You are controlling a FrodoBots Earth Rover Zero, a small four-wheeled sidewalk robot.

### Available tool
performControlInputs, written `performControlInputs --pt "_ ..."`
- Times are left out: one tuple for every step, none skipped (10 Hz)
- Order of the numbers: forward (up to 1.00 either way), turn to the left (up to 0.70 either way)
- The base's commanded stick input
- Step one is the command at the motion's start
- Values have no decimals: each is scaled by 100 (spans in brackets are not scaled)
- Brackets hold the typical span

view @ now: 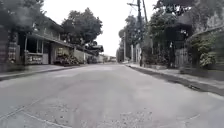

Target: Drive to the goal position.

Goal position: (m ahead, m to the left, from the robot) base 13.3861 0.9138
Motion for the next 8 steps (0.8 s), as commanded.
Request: performControlInputs --pt "100 0" --pt "100 0" --pt "100 0" --pt "100 0" --pt "100 0" --pt "100 0" --pt "100 0" --pt "100 0"
